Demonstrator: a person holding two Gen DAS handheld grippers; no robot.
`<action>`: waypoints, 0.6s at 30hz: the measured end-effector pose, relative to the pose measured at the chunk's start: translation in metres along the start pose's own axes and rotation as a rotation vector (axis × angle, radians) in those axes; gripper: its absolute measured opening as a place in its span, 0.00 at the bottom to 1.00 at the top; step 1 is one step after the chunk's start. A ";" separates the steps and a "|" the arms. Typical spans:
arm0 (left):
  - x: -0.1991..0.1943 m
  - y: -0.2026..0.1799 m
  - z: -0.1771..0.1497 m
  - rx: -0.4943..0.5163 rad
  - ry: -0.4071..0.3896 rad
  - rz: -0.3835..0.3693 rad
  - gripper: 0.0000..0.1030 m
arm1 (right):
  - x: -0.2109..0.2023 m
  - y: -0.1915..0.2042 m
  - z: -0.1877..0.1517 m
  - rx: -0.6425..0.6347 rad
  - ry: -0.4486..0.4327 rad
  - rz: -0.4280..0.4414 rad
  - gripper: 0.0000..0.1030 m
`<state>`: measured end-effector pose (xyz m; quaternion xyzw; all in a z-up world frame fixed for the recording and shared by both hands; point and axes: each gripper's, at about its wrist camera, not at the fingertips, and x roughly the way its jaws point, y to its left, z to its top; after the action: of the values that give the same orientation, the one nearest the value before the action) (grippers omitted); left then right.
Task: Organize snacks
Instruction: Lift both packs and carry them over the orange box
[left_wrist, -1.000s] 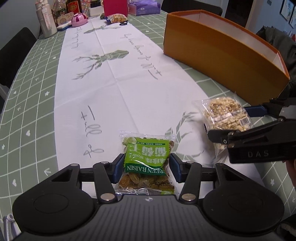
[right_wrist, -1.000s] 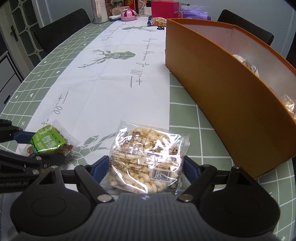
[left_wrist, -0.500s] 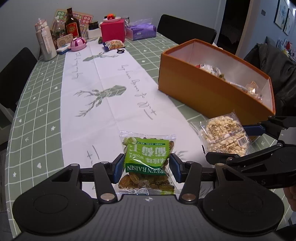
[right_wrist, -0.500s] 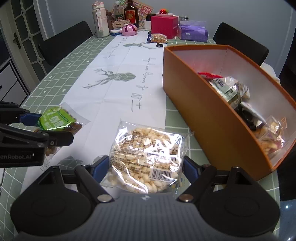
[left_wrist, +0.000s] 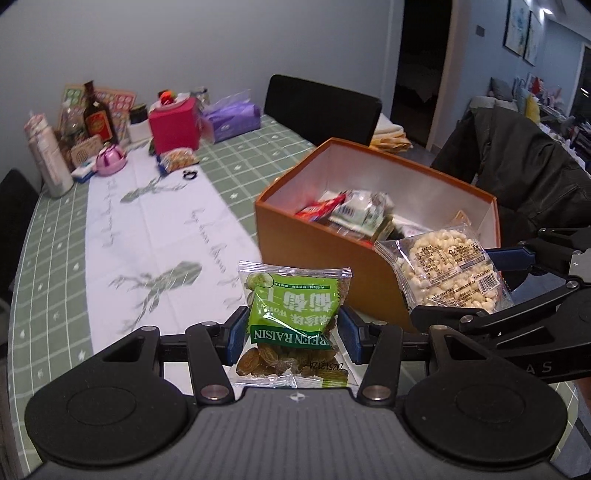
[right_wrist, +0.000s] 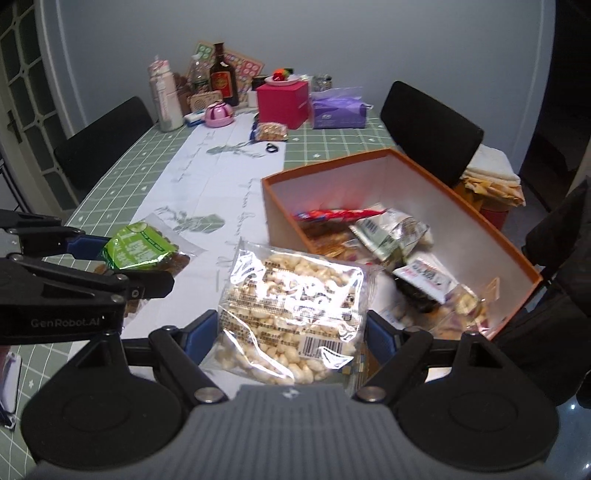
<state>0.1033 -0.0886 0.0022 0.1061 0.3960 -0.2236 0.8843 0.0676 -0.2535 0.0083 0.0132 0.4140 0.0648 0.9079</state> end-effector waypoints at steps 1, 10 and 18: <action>0.002 -0.004 0.005 0.014 -0.004 -0.004 0.57 | -0.001 -0.005 0.002 0.009 -0.003 -0.007 0.79; 0.033 -0.038 0.042 0.137 -0.016 -0.039 0.57 | 0.002 -0.051 0.013 0.102 -0.011 -0.073 0.79; 0.072 -0.062 0.069 0.204 0.007 -0.087 0.57 | 0.019 -0.088 0.022 0.168 0.013 -0.132 0.79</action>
<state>0.1612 -0.1903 -0.0062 0.1790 0.3786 -0.3004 0.8570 0.1059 -0.3377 0.0020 0.0616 0.4236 -0.0299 0.9032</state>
